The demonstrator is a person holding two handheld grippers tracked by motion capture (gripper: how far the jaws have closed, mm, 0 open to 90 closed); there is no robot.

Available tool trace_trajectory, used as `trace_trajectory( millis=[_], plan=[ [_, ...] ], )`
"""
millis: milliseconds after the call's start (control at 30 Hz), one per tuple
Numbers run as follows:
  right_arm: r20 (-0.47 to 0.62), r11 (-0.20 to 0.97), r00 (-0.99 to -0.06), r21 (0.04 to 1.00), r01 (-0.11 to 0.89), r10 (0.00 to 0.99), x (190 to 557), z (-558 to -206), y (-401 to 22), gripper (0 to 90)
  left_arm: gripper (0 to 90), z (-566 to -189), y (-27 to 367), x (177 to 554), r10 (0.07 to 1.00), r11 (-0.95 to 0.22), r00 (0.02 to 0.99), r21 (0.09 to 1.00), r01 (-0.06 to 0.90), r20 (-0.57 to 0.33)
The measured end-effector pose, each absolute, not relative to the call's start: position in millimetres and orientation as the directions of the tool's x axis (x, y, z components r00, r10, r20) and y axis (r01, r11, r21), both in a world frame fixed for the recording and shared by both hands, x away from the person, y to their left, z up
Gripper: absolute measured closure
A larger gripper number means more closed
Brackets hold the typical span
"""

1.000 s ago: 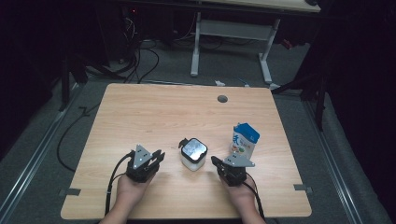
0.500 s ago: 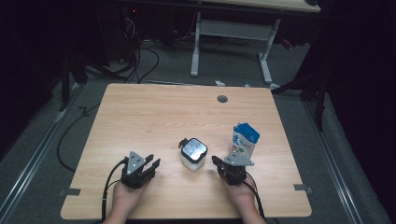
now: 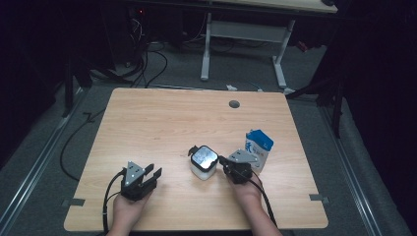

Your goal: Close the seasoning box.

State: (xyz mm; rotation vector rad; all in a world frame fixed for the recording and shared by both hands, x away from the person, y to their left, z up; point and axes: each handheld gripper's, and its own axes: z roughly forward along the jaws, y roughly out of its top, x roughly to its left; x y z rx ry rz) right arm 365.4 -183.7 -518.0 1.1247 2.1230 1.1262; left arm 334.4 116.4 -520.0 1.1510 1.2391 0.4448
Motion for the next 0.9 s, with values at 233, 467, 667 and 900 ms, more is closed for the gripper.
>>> trace_trajectory(
  millis=[233,467,667,900],
  plan=[
    [-0.042,0.345,-0.585,0.84,0.418,0.81,352,-516,-179,90.0,62.4,-521,131,333,0.811,0.412,0.316,0.864,0.29,-0.493],
    [-0.055,0.371,-0.619,0.841,0.394,0.783,327,-514,-164,90.0,61.9,-522,146,331,0.824,0.407,0.299,0.87,0.279,-0.482],
    [-0.041,0.365,-0.631,0.845,0.392,0.774,321,-515,-160,90.0,59.7,-524,153,329,0.829,0.403,0.292,0.871,0.28,-0.477],
    [-0.071,0.359,-0.58,0.844,0.398,0.811,306,-513,-195,88.1,55.9,-528,169,326,0.856,0.375,0.272,0.89,0.259,-0.439]
  ],
)
